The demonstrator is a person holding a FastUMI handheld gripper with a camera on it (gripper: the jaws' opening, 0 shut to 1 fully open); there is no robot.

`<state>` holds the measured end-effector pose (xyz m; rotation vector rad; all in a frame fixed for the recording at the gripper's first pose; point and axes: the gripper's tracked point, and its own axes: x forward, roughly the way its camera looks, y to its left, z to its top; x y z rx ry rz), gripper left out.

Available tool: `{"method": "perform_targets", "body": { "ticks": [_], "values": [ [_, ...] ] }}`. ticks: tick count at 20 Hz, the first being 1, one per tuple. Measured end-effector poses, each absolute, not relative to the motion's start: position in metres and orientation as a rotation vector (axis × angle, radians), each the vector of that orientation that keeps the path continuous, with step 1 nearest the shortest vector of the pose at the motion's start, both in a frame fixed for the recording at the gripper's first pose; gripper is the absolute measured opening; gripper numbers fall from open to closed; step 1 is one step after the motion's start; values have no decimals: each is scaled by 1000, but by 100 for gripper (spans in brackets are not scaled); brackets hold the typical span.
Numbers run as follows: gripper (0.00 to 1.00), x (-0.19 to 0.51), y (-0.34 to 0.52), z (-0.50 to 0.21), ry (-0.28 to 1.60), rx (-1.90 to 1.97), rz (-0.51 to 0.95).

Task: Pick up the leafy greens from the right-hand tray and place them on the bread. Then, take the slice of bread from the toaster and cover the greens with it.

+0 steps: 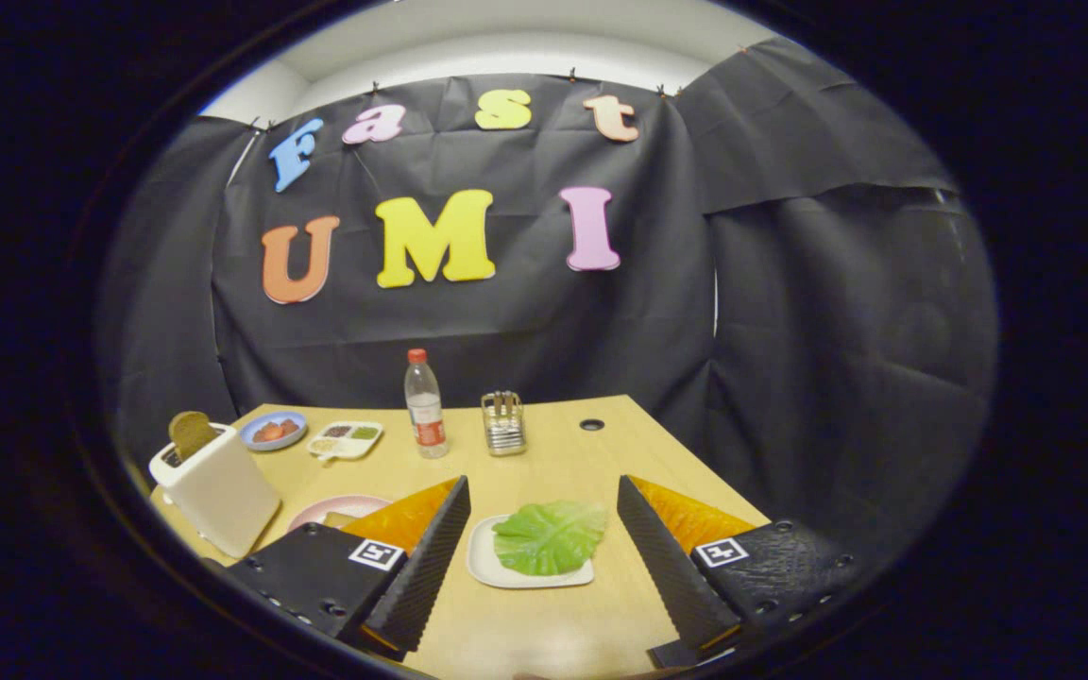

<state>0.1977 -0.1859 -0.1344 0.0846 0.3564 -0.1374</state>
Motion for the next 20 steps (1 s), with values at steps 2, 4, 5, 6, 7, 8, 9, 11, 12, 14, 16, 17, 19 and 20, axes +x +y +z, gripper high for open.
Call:
{"method": "perform_targets", "body": {
  "ticks": [2, 4, 5, 6, 7, 8, 9, 11, 12, 14, 16, 17, 19, 20],
  "values": [
    [96, 217, -202, -154, 410, 95, -147],
    [96, 235, -213, -173, 461, 112, -148],
    [96, 244, -218, -183, 487, 113, -152],
    [96, 253, -223, -195, 520, 114, -156],
    [96, 263, -228, -208, 556, 114, -164],
    [96, 270, -231, -222, 596, 114, -173],
    [96, 277, -232, -234, 630, 121, -170],
    [96, 289, -232, -252, 678, 142, -148],
    [96, 291, -235, -258, 699, 147, -144],
    [96, 302, -235, -273, 728, 165, -133],
    [96, 307, -234, -290, 765, 181, -136],
    [96, 307, -234, -300, 792, 182, -140],
    [88, 308, -228, -316, 837, 201, -127],
    [80, 309, -227, -321, 853, 206, -124]
  ]
}}
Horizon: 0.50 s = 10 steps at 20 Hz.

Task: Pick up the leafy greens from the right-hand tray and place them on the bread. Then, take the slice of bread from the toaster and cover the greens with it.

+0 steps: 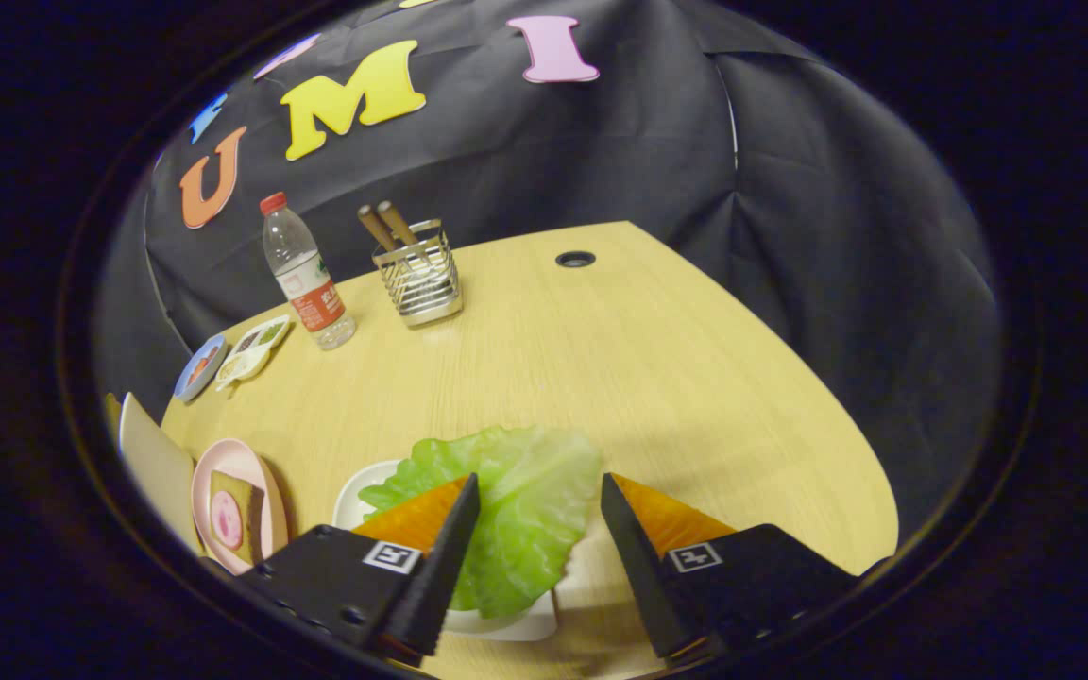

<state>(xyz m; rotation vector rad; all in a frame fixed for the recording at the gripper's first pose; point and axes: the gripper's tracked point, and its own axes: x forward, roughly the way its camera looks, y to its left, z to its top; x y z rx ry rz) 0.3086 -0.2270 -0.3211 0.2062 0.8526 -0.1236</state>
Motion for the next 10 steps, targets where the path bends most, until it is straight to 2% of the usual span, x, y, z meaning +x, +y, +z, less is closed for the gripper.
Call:
{"method": "perform_targets", "body": {
  "ticks": [1, 3, 6, 8, 10],
  "values": [
    [72, 309, -228, -323, 861, 199, -131],
    [68, 309, -228, -322, 857, 182, -139],
    [36, 310, -225, -313, 826, 160, -130],
    [41, 308, -226, -312, 827, 135, -141],
    [41, 307, -225, -311, 827, 126, -145]
  ]
}}
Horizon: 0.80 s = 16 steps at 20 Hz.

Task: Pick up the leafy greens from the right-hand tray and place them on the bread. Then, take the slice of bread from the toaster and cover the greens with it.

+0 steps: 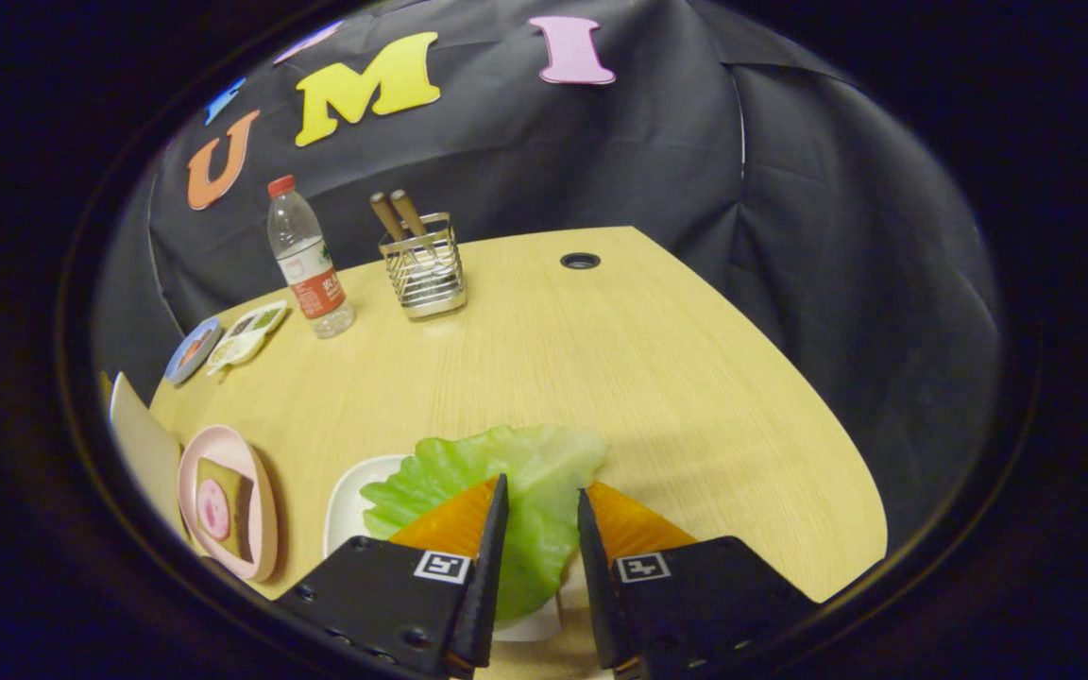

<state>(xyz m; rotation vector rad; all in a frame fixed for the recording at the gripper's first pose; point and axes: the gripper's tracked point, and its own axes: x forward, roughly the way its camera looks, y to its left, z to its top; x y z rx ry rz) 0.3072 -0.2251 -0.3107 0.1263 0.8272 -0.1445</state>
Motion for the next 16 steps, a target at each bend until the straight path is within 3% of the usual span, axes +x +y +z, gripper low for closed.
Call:
{"method": "perform_targets", "body": {
  "ticks": [1, 4, 16],
  "values": [
    [41, 307, -224, -311, 823, 119, -146],
    [1, 309, -217, -314, 828, 118, -125],
    [0, 293, -180, -239, 650, 83, -74]
  ]
}}
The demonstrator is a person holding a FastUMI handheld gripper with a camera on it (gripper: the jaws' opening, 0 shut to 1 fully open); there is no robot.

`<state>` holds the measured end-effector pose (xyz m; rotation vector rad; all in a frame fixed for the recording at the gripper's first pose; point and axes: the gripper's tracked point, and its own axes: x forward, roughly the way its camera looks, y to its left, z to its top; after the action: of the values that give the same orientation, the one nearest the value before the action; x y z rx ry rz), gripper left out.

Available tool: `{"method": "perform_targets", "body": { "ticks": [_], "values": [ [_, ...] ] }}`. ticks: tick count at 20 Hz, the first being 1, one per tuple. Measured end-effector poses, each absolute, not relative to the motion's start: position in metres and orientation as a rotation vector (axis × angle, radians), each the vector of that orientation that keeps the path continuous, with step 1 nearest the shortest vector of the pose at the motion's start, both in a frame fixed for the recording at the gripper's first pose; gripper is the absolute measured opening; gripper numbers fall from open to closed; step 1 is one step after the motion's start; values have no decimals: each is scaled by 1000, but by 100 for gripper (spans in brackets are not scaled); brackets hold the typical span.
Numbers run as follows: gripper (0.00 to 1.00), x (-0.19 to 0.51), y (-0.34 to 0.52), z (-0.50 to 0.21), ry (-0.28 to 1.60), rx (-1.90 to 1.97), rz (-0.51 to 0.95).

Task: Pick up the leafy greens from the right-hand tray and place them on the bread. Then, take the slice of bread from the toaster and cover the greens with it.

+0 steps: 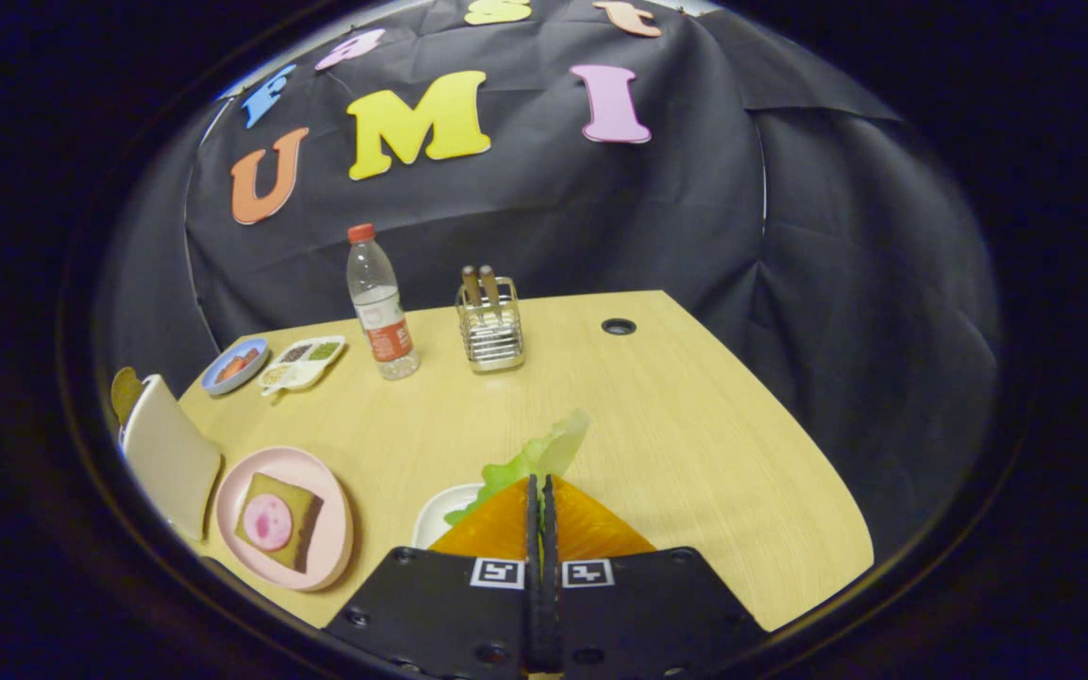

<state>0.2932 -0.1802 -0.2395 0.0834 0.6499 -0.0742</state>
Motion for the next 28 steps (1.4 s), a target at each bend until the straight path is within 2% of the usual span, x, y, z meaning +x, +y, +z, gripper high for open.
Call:
{"method": "perform_targets", "body": {
  "ticks": [15, 28],
  "values": [
    [0, 237, -78, -164, 531, 8, -47],
    [0, 205, 84, -174, 533, -36, 54]
  ]
}}
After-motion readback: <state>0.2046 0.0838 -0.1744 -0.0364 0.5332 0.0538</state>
